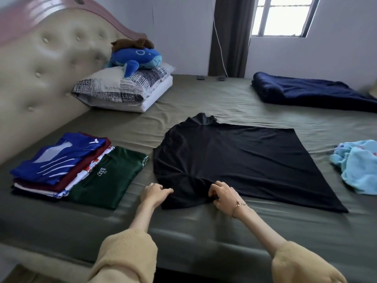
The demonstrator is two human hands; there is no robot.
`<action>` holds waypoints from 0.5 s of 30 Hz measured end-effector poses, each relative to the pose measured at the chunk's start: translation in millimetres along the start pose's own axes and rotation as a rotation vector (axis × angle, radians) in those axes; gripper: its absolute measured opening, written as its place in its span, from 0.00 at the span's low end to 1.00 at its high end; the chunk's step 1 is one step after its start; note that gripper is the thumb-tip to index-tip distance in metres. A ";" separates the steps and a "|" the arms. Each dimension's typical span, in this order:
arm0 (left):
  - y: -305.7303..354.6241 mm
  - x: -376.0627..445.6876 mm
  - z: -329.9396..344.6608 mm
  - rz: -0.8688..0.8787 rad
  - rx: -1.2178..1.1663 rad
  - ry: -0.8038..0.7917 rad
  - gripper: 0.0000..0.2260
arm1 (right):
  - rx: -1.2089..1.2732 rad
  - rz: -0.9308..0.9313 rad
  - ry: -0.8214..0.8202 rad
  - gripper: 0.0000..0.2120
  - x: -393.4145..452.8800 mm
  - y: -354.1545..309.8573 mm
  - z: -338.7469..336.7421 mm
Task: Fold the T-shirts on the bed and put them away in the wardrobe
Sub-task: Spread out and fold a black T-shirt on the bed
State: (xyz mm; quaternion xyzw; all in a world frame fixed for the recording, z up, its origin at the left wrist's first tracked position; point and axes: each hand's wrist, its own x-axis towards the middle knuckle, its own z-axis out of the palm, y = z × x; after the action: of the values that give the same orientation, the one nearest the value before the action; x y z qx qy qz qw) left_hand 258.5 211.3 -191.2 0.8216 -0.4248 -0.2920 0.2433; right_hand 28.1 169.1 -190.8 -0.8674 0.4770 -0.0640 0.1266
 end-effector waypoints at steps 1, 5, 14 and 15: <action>5.0 0.1 2.1 -0.032 0.062 0.035 0.20 | -0.003 0.032 -0.006 0.14 -2.6 7.3 -1.5; 38.8 -14.0 16.5 -0.186 0.110 0.138 0.25 | -0.072 0.193 0.020 0.17 -20.1 43.4 -16.0; 62.1 -29.3 38.7 -0.361 -0.015 0.174 0.16 | -0.321 0.565 0.028 0.18 -68.3 114.5 -38.1; 60.9 -28.0 37.2 -0.360 -0.067 0.189 0.16 | -0.317 0.605 0.025 0.17 -73.1 120.9 -40.0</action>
State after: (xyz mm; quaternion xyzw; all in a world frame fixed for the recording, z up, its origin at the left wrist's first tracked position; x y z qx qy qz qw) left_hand 185.9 197.5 -170.5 0.8994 -0.2362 -0.2667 0.2532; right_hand -118.6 162.5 -185.6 -0.6948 0.7181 0.0407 -0.0024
